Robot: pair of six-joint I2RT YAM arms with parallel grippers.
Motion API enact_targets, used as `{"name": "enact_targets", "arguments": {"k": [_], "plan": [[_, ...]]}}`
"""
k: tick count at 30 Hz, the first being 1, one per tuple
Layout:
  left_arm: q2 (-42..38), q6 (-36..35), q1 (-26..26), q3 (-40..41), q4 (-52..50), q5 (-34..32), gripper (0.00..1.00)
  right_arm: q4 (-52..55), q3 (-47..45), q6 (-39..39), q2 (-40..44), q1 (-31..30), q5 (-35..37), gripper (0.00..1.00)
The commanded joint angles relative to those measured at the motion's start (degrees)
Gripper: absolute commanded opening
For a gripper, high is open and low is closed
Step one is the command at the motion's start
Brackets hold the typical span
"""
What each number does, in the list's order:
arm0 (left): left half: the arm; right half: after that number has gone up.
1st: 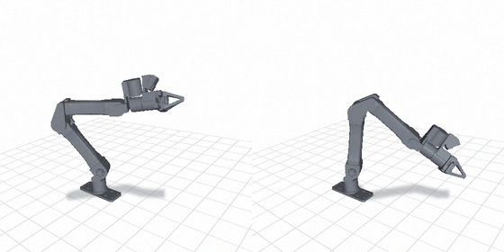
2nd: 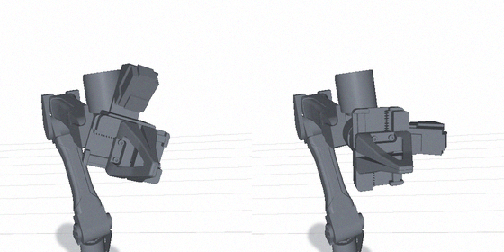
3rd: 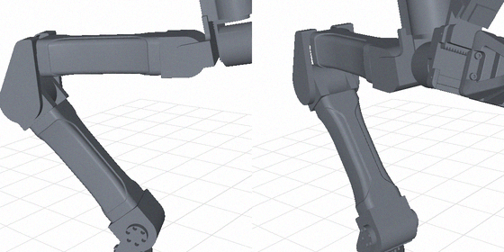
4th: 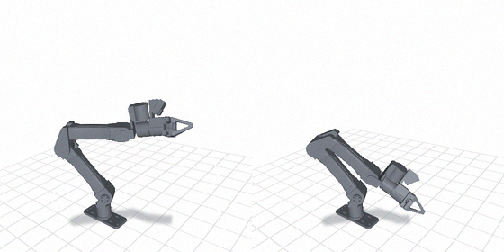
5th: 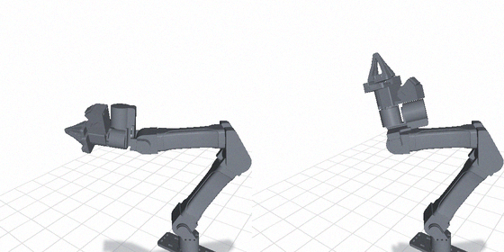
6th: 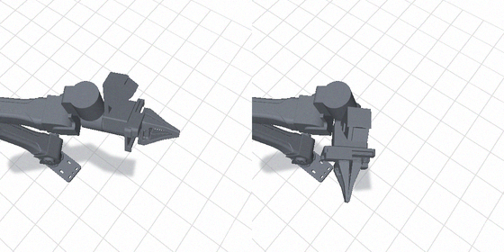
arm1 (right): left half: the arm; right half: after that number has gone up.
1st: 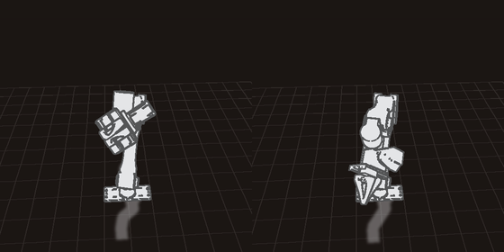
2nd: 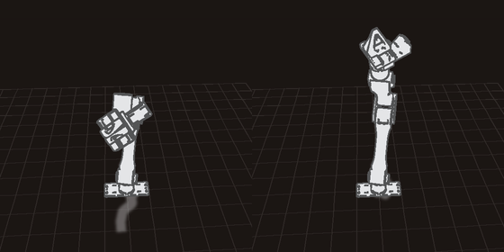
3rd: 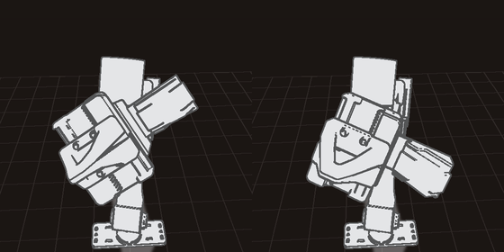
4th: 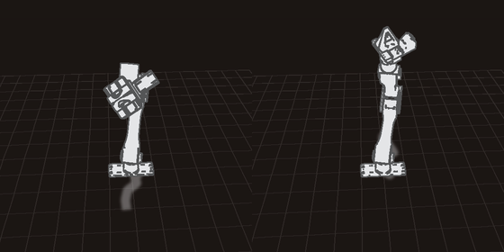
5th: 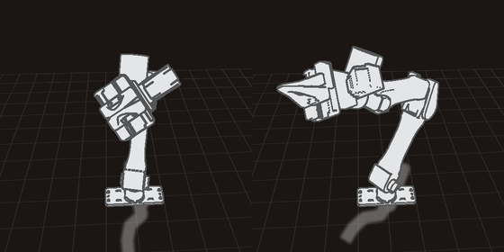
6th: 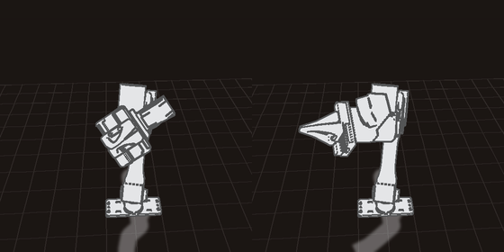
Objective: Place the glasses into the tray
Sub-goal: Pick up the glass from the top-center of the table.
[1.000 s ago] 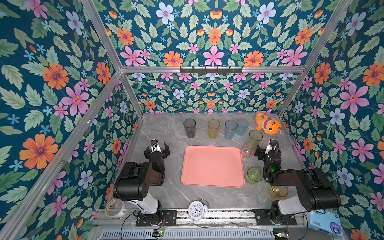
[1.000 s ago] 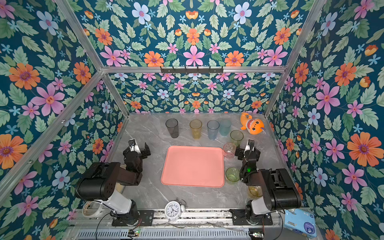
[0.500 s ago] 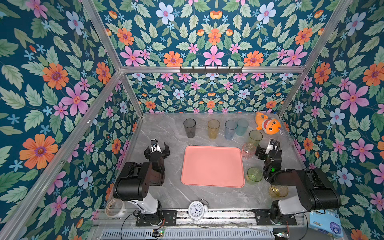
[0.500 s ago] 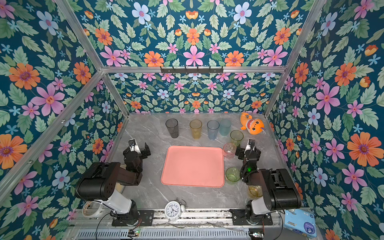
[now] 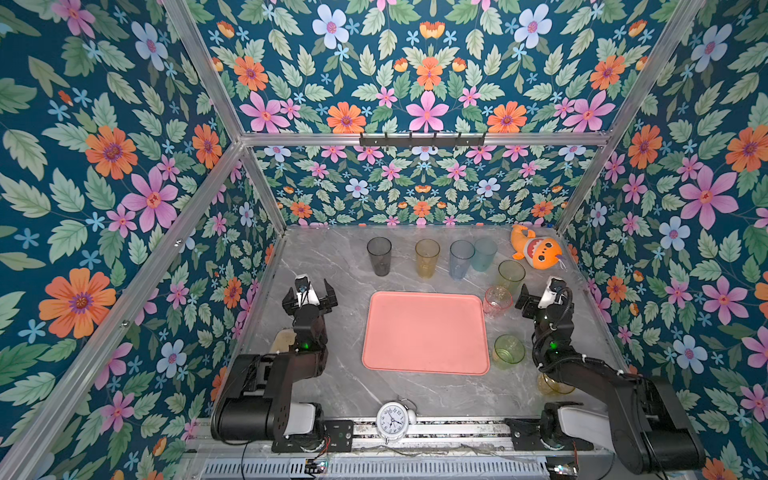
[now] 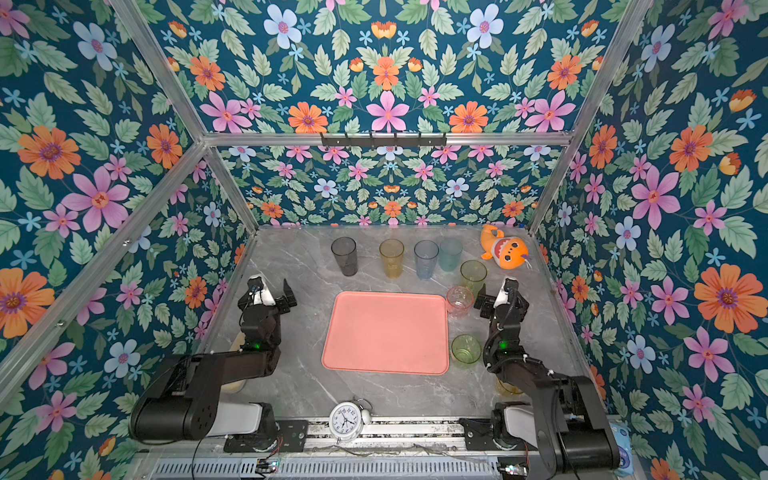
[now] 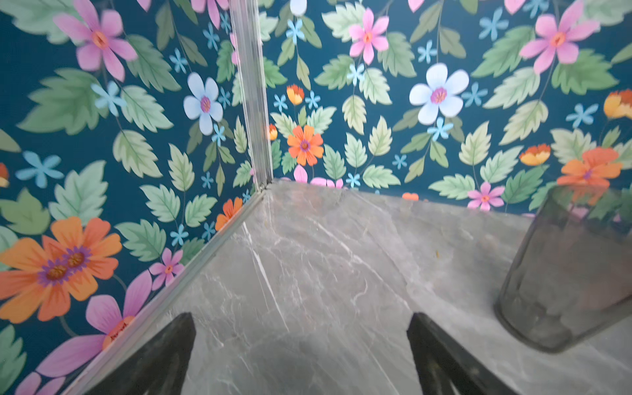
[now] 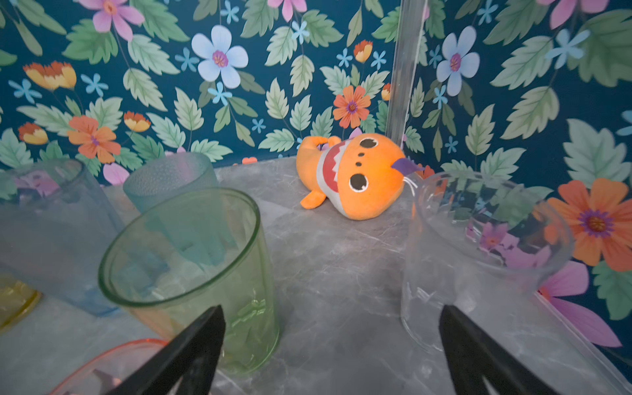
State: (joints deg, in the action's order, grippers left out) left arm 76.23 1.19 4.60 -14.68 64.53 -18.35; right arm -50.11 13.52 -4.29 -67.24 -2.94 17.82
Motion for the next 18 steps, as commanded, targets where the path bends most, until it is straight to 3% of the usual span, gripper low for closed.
{"name": "enact_targets", "arguments": {"k": [1, 7, 13, 18], "plan": [[-6.42, 3.11, -0.03, -1.08, -8.01, -3.49, 1.0, 6.99, 0.95, -0.32, 5.12, -0.04, 3.49, 0.99], [-19.35, 8.92, -0.03, -9.38, -27.19, -3.81, 1.0, 20.0, 6.66, 0.03, 16.11, 0.17, 4.89, 0.99], [-23.41, 15.99, 0.14, -17.24, -39.17, 5.81, 1.0, 46.13, 20.15, -22.66, 19.87, 1.53, 10.03, 0.99], [-23.22, 19.46, 0.23, -25.64, -49.78, 11.62, 1.0, 60.01, 29.95, -27.62, 20.26, 1.51, -3.95, 0.99]]}}
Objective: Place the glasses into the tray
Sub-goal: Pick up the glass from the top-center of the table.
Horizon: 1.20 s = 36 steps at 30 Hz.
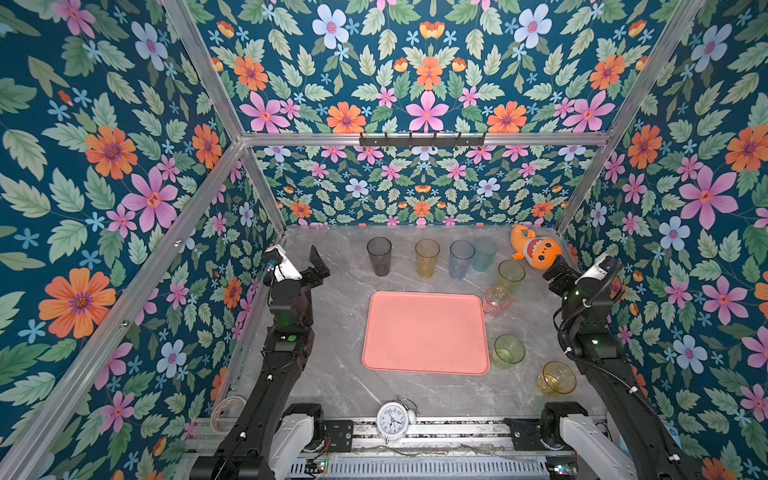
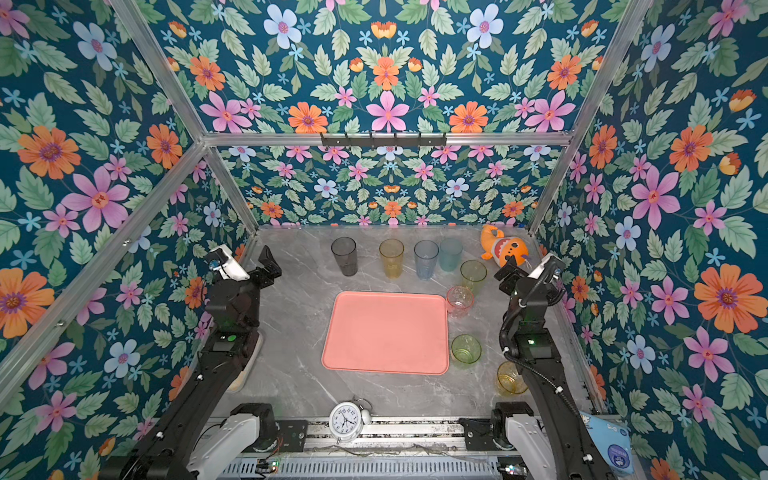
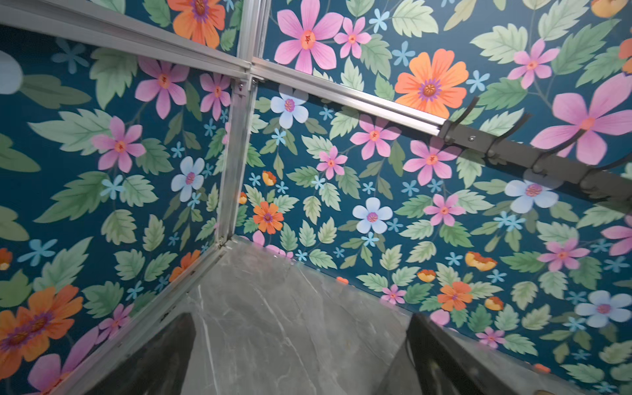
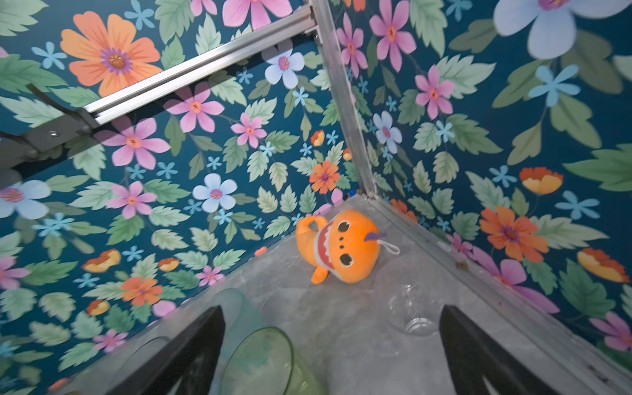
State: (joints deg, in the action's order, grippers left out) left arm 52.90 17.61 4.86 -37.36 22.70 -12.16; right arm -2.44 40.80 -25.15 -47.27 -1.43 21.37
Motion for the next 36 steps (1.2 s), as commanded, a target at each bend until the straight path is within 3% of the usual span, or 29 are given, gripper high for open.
{"name": "enact_targets", "arguments": {"k": [1, 5, 13, 26, 36], "plan": [[0.36, 3.24, -0.03, -4.36, -9.36, 7.34, 1.0, 12.72, 3.28, -7.42, 0.54, 0.03, -9.51, 0.99], [2.02, 7.55, 0.15, -8.32, -13.63, 12.3, 1.0, 14.57, 6.48, -9.26, -0.47, 0.02, -19.38, 0.99], [11.75, 12.58, 1.02, -17.63, -23.75, 20.28, 1.0, 18.83, 16.45, -12.85, -12.57, -0.21, -42.7, 0.99], [23.64, 9.81, 2.78, -28.11, -32.19, 26.99, 0.99, 22.06, 22.7, -11.22, -21.03, -8.32, -48.29, 0.98], [37.6, 7.28, 2.78, -39.74, -41.26, 30.01, 0.91, 18.55, 23.18, -13.18, -27.33, -15.59, -48.35, 0.97]]}}
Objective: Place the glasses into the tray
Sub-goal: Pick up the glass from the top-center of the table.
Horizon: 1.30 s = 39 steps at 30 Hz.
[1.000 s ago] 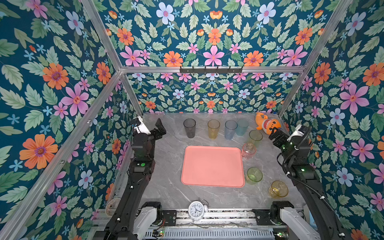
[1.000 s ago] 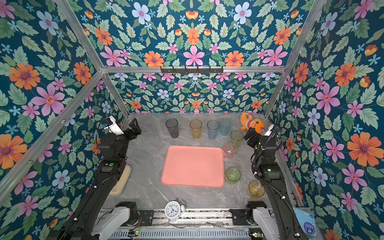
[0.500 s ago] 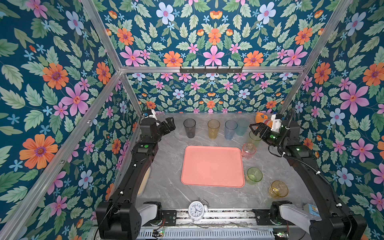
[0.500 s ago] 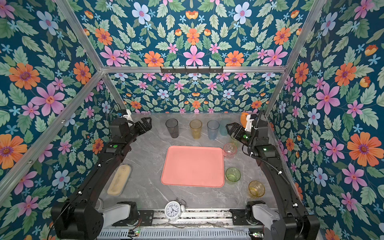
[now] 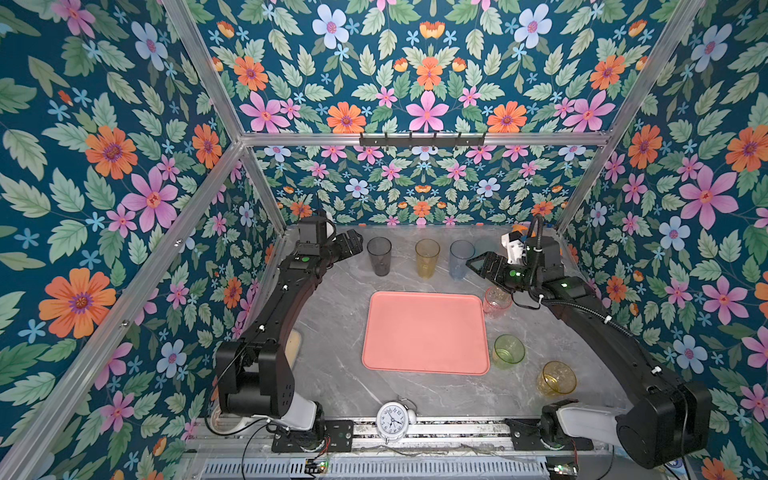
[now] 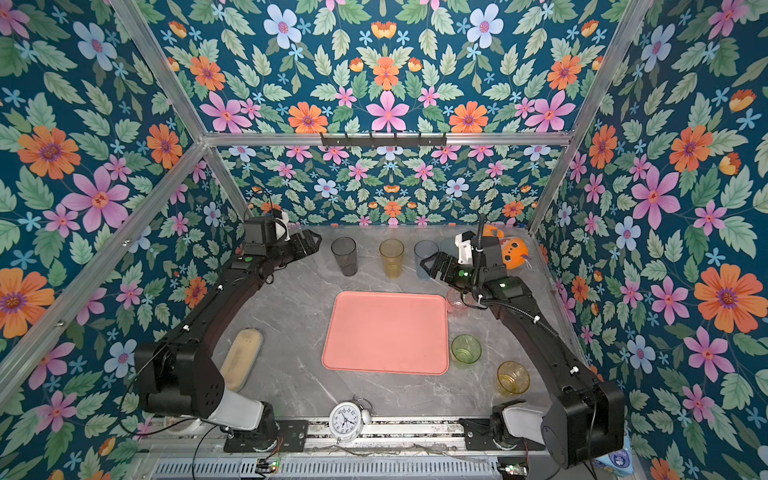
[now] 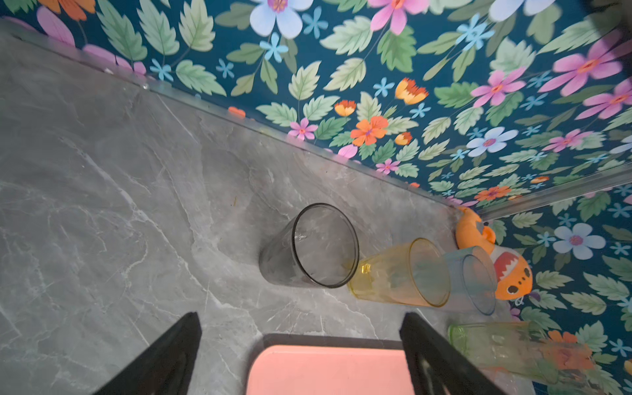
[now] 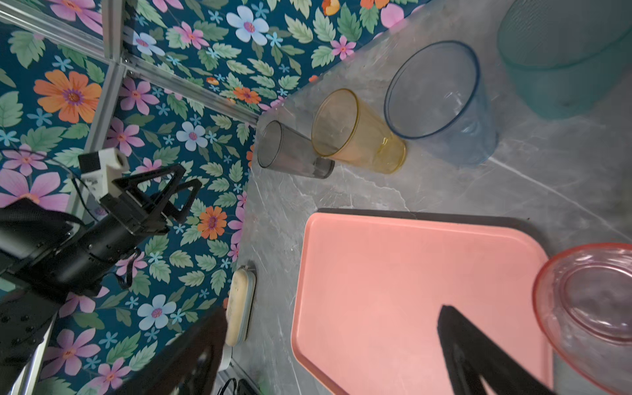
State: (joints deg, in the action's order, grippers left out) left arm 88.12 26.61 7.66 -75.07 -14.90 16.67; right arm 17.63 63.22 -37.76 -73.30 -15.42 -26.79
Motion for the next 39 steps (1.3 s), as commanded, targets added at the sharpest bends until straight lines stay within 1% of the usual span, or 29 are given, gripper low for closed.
{"name": "enact_targets", "arguments": {"k": [1, 3, 6, 12, 17, 22, 27, 35, 39], "plan": [[3.69, -1.89, -0.02, -3.33, -4.49, 1.01, 0.89, -1.46, 0.93, -0.28, -1.93, -2.52, 0.01, 0.96], [6.61, -2.43, -0.01, -5.96, -6.34, 0.75, 0.85, -0.82, 1.52, 0.7, -3.37, -4.64, 1.25, 0.96], [10.26, -3.11, 0.07, -9.39, -8.66, -0.64, 0.83, 0.37, 2.66, 1.99, -5.55, -7.31, 2.39, 0.95], [16.9, -6.04, 2.63, -17.25, -14.16, -8.81, 0.8, 2.31, 5.21, 3.64, -9.42, -11.56, 4.92, 0.94], [22.19, -7.57, 4.92, -23.13, -17.79, -12.97, 0.74, 4.17, 7.06, 5.4, -11.66, -14.06, 7.19, 0.93], [26.05, -8.24, 6.44, -26.77, -19.51, -16.11, 0.65, 4.21, 7.01, 5.78, -12.48, -15.08, 7.49, 0.92], [28.96, -8.42, 6.75, -28.93, -19.97, -14.85, 0.53, 4.2, 6.57, 5.85, -12.84, -15.21, 7.36, 0.92], [31.1, -8.61, 7.01, -30.59, -20.08, -13.86, 0.4, 4.7, 5.77, 6.13, -12.92, -15.18, 8.05, 0.92], [32.66, -8.92, 7.01, -31.9, -20.41, -13.68, 0.29, 4.74, 5.34, 6.12, -12.49, -15.21, 8.39, 0.91]]}}
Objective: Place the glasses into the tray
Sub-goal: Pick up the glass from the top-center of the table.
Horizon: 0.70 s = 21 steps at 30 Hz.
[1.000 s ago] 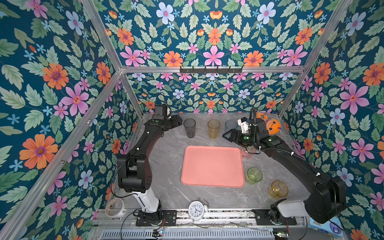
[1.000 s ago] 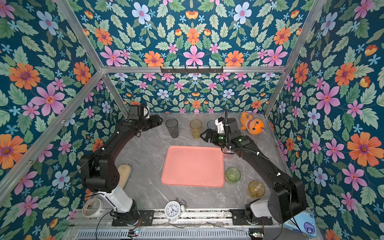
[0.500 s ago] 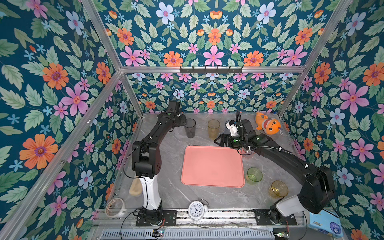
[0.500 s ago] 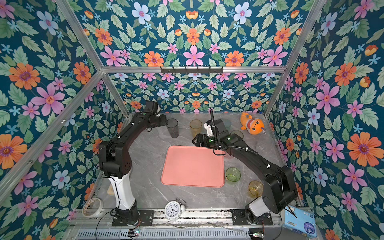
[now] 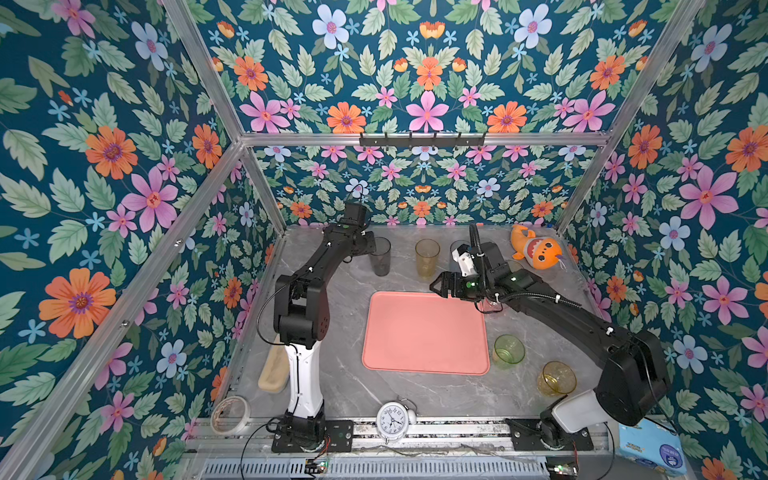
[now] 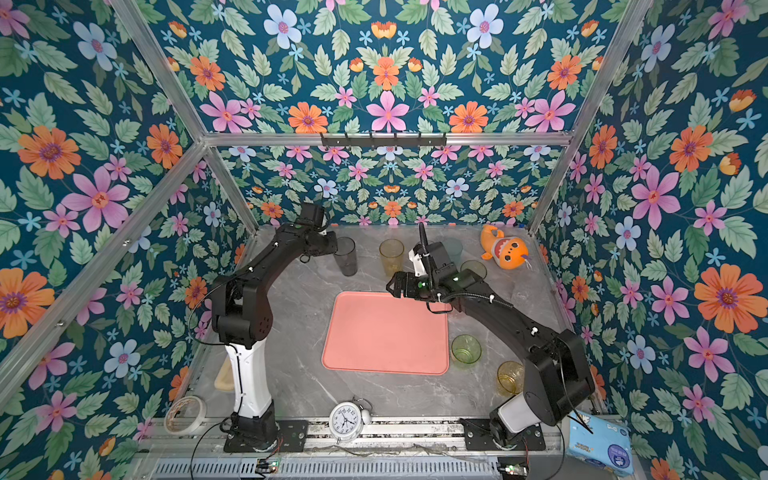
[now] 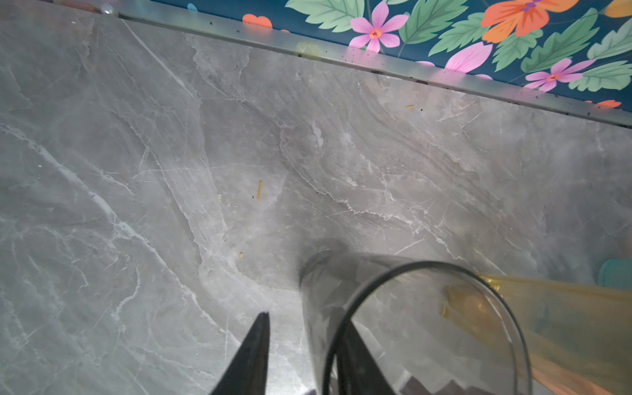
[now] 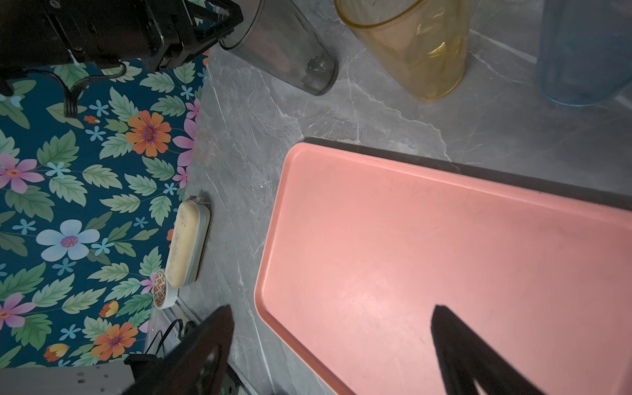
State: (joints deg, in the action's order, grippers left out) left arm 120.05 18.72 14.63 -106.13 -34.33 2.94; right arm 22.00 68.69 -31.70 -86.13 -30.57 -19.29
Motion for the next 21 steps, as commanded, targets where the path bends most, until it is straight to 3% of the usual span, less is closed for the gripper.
{"name": "enact_targets", "arguments": {"k": [1, 12, 21], "plan": [[1.16, -1.07, 0.04, -1.32, -1.32, 0.05, 0.28, 0.42, -0.2, 0.06, 0.48, -0.1, 1.07, 0.91], [0.84, -3.18, 1.11, -3.85, -3.2, 0.31, 0.0, 1.51, -1.01, 0.68, 1.31, -0.08, 2.28, 0.91], [-4.48, -5.23, 3.92, -5.11, -10.06, -1.18, 0.0, 1.99, -0.77, 1.34, 1.99, -0.11, 2.93, 0.91]]}}
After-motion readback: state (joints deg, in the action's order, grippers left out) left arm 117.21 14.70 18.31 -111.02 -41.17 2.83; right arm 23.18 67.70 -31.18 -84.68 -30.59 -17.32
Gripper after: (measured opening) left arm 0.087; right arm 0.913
